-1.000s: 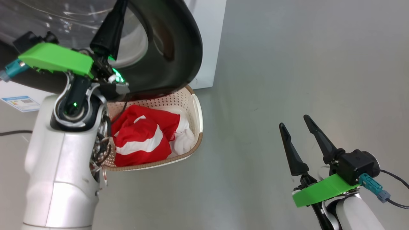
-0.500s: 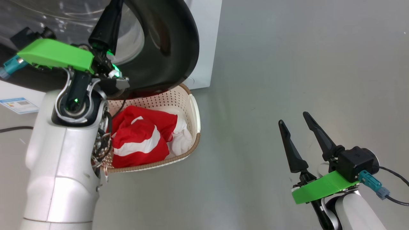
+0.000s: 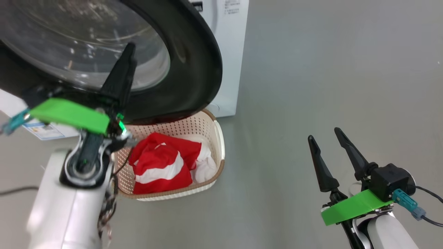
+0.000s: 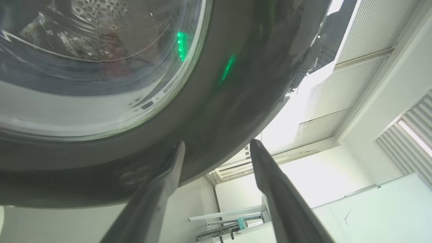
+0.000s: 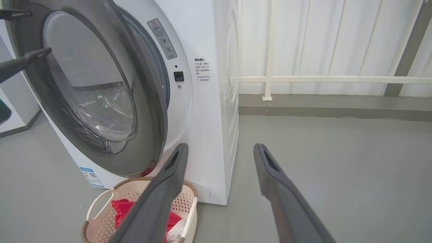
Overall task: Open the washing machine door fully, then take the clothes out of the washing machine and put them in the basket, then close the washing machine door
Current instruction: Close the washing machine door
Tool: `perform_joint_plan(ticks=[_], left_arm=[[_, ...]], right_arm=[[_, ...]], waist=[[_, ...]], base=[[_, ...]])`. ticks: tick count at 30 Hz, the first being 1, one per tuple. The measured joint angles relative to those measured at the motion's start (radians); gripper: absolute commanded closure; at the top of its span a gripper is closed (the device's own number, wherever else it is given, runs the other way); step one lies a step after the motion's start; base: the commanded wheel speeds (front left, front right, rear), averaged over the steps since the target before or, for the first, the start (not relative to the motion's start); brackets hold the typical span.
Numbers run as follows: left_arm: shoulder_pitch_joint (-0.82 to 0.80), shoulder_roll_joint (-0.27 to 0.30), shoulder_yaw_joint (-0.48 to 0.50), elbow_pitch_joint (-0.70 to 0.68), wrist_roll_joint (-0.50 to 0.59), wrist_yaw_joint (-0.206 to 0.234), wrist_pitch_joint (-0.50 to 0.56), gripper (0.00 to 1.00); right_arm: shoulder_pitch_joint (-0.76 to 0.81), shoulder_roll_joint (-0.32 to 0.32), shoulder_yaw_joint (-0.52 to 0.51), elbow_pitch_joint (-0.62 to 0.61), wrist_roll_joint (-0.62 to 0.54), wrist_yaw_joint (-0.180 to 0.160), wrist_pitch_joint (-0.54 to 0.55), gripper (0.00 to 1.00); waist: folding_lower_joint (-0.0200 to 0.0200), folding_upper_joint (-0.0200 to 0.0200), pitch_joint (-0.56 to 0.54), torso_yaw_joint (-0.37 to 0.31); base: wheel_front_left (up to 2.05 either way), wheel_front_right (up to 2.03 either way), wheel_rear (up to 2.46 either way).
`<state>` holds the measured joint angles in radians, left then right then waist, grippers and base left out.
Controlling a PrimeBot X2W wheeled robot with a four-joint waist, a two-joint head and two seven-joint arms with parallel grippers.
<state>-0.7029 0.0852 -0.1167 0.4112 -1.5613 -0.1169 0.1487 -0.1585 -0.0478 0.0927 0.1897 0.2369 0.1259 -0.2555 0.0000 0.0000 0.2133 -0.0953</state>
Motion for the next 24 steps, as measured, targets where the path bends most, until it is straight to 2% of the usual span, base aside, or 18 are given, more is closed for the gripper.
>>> perform_joint_plan(ticks=[7, 11, 14, 24], left_arm=[[0.164, 0.094, -0.109, -0.24, 0.254, -0.007, -0.162, 0.0], [0.264, 0.158, -0.157, -0.258, 0.438, -0.007, -0.281, 0.0], [0.317, 0.176, -0.181, -0.262, 0.54, -0.002, -0.34, 0.0], [0.465, 0.184, -0.139, -0.309, 0.758, 0.11, -0.398, 0.0]], right_arm=[[0.015, 0.0, -0.018, -0.001, 0.0, 0.0, 0.0, 0.0], [0.027, 0.0, -0.034, 0.001, -0.001, 0.0, 0.0, 0.0], [0.037, 0.0, -0.044, 0.002, 0.0, 0.0, 0.0, 0.0], [0.084, 0.001, -0.05, -0.005, -0.001, 0.0, 0.0, 0.0]], waist=[[0.0, 0.0, -0.05, 0.026], [0.0, 0.0, -0.076, 0.038], [0.0, 0.0, -0.098, 0.045], [0.0, 0.0, -0.174, 0.059]], base=[[0.0, 0.0, 0.0], [0.0, 0.0, 0.0], [0.0, 0.0, 0.0], [0.0, 0.0, 0.0]])
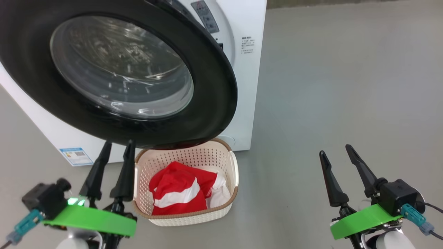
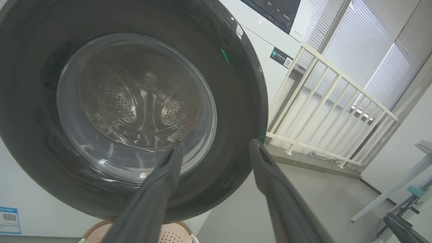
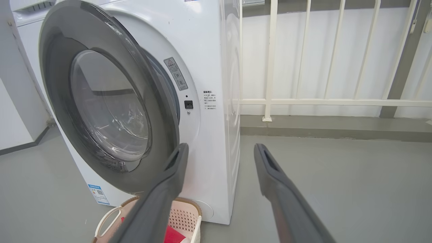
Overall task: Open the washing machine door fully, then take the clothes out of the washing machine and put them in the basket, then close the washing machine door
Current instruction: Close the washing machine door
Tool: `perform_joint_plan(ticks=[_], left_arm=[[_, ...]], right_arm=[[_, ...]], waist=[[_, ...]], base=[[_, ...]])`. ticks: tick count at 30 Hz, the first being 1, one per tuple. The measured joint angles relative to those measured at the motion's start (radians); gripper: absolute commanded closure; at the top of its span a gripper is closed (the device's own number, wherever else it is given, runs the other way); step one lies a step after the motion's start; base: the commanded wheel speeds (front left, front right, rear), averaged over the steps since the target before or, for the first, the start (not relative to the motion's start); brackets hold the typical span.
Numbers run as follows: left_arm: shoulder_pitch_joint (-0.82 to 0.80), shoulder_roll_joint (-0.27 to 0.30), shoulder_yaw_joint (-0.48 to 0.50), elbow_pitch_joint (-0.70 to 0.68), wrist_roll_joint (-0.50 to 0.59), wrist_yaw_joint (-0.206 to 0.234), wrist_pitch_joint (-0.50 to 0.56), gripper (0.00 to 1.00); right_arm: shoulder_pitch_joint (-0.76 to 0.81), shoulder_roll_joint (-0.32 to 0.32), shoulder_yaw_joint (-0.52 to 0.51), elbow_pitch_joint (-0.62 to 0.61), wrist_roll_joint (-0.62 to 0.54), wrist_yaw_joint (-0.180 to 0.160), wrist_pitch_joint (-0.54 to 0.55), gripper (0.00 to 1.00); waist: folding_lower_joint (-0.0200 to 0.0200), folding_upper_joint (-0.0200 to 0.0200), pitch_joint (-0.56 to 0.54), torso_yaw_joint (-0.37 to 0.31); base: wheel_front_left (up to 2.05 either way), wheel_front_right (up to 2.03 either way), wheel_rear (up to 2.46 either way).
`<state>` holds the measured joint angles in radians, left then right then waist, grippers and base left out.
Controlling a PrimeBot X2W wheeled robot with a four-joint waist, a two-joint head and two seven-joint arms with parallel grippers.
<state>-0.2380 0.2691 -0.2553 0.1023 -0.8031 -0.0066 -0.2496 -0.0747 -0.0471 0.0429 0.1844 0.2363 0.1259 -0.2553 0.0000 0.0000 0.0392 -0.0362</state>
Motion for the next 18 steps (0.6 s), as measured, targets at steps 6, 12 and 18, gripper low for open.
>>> perform_joint_plan(ticks=[6, 12, 18], left_arm=[[0.07, 0.006, 0.052, -0.051, 0.136, 0.043, 0.0, 0.0], [0.146, -0.004, 0.097, -0.071, 0.251, 0.05, 0.0, 0.0], [0.204, -0.015, 0.123, -0.075, 0.335, 0.052, 0.0, 0.0]], right_arm=[[0.029, 0.0, -0.008, -0.018, 0.0, 0.0, 0.0, 0.0], [0.057, 0.001, -0.019, -0.032, 0.0, 0.0, 0.0, 0.0], [0.092, 0.001, -0.031, -0.054, 0.0, 0.0, 0.0, 0.0]], waist=[[0.0001, 0.0, -0.03, 0.007], [0.0, 0.0, -0.043, 0.008], [0.0, 0.0, -0.051, 0.008]], base=[[0.0, 0.0, 0.0], [0.0, 0.0, 0.0], [0.0, 0.0, 0.0]])
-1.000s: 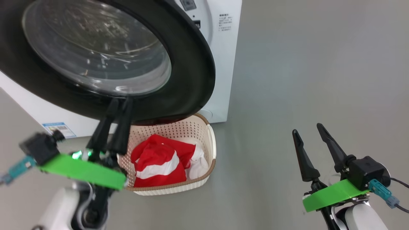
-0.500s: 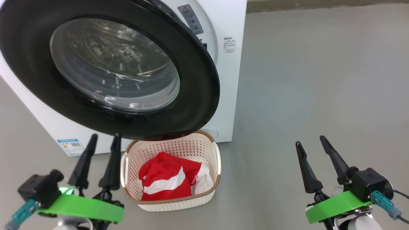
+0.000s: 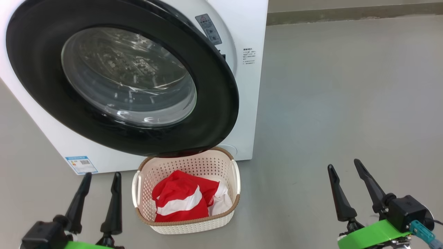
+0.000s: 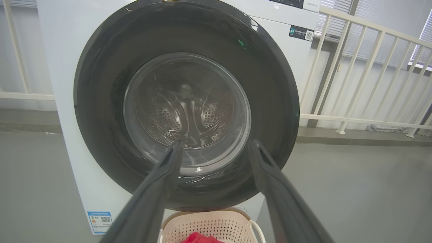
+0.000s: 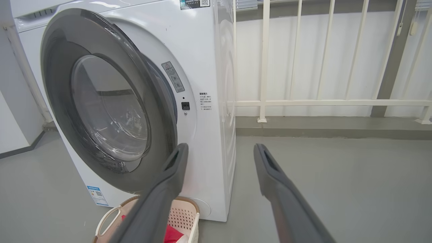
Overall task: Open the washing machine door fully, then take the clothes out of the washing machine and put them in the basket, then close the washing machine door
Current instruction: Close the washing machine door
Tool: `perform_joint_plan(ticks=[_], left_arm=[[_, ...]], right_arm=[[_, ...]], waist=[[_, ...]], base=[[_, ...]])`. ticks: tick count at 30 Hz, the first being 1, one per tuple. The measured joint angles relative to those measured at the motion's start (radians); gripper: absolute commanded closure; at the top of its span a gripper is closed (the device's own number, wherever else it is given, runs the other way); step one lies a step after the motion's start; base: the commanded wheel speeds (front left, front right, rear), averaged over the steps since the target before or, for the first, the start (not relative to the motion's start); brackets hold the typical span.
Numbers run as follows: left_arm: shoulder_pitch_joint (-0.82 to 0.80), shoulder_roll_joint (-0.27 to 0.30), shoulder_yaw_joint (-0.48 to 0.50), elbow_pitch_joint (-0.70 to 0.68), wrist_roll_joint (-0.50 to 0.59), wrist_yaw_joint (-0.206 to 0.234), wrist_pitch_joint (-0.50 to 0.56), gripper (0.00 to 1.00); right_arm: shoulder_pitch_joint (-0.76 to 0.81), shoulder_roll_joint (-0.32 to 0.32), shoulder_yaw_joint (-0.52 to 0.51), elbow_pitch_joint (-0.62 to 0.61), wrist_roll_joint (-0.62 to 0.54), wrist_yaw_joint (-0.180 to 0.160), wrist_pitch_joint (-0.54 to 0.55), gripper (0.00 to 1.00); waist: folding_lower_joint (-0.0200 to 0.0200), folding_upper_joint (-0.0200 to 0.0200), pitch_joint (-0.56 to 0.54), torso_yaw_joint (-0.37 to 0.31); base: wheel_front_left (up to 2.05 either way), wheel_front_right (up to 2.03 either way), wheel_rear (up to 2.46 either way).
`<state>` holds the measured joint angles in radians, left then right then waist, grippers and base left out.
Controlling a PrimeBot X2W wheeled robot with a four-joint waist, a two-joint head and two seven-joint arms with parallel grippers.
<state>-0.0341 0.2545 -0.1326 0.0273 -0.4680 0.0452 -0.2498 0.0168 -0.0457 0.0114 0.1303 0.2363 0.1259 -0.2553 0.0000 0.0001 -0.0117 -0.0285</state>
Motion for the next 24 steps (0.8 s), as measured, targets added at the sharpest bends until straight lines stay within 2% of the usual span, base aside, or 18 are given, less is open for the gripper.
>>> perform_joint_plan(ticks=[11, 23, 24], left_arm=[[0.039, -0.038, 0.035, 0.012, 0.076, -0.004, 0.0, 0.0], [0.04, -0.069, 0.058, 0.044, 0.104, -0.047, 0.0, 0.0], [0.04, -0.073, 0.059, 0.045, 0.108, -0.047, 0.0, 0.0]], right_arm=[[0.025, 0.003, -0.004, -0.013, 0.0, 0.0, 0.0, 0.0], [0.026, 0.003, -0.002, -0.019, -0.001, 0.0, 0.0, 0.0], [0.026, 0.003, -0.001, -0.019, -0.006, 0.0, 0.0, 0.5]], waist=[[0.0, 0.0, -0.009, 0.001], [0.0, 0.0, -0.014, 0.004], [0.0, 0.0, -0.013, 0.005]], base=[[0.0, 0.0, 0.0], [0.0, 0.0, 0.0], [0.0, 0.0, 0.0]])
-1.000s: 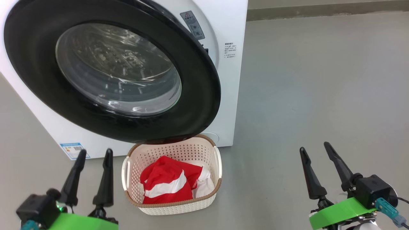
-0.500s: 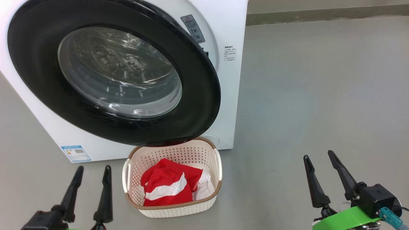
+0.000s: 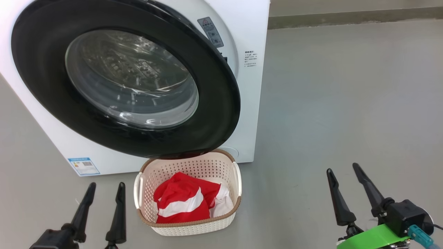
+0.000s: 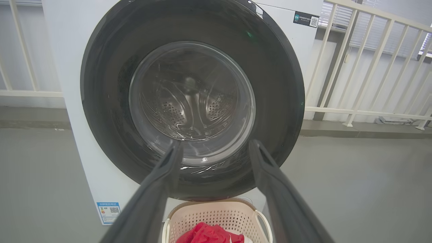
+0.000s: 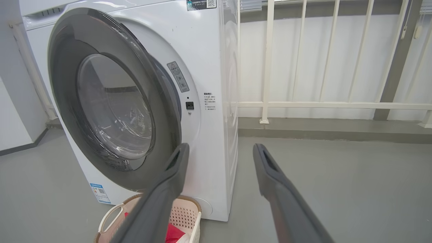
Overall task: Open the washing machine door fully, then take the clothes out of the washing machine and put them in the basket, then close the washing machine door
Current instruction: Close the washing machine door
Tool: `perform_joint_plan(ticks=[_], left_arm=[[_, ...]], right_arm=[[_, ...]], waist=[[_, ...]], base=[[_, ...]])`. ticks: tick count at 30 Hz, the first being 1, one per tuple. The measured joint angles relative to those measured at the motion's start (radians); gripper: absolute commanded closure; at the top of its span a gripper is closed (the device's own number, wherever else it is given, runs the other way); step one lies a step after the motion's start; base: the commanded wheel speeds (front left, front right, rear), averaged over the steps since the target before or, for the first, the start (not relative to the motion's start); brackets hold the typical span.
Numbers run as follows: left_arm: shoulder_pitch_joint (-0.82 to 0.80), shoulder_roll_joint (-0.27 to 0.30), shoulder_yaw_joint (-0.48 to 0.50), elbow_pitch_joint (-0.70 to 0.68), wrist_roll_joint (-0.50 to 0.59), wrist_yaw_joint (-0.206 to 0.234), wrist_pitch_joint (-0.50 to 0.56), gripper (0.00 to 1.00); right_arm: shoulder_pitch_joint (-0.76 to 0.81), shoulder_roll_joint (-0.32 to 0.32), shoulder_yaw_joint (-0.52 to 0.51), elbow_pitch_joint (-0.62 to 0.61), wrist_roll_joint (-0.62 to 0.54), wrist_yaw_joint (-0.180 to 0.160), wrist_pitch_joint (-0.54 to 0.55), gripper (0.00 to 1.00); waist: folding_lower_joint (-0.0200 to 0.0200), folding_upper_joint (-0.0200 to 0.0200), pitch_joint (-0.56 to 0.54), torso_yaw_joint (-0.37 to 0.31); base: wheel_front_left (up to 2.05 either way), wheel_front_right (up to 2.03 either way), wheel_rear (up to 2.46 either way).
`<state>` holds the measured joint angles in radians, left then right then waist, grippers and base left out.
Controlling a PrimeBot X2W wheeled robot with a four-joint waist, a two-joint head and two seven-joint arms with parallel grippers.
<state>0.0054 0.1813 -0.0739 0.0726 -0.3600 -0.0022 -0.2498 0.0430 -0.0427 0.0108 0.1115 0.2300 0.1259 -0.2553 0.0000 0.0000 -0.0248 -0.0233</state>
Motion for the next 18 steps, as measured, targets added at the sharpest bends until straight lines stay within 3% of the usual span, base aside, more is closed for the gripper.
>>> perform_joint_plan(ticks=[2, 10, 18], left_arm=[[0.0, -0.007, 0.002, 0.0, 0.002, -0.008, 0.0, 0.0], [0.0, -0.025, 0.008, -0.006, 0.017, -0.025, 0.0, 0.0], [-0.002, -0.032, 0.0, -0.034, 0.036, -0.026, 0.0, 0.0]], right_arm=[[0.0, 0.0, 0.004, 0.003, -0.011, 0.0, 0.0, 1.0], [-0.015, 0.0, 0.039, 0.043, -0.041, 0.0, 0.0, 1.0], [-0.14, -0.002, 0.142, 0.132, -0.056, 0.0, 0.0, 1.0]], waist=[[0.0, 0.0, 0.001, 0.002], [0.0, 0.0, 0.01, 0.019], [0.0, 0.0, 0.038, 0.046]], base=[[0.0, 0.0, 0.0], [0.0, 0.0, 0.0], [0.0, 0.0, 0.0]])
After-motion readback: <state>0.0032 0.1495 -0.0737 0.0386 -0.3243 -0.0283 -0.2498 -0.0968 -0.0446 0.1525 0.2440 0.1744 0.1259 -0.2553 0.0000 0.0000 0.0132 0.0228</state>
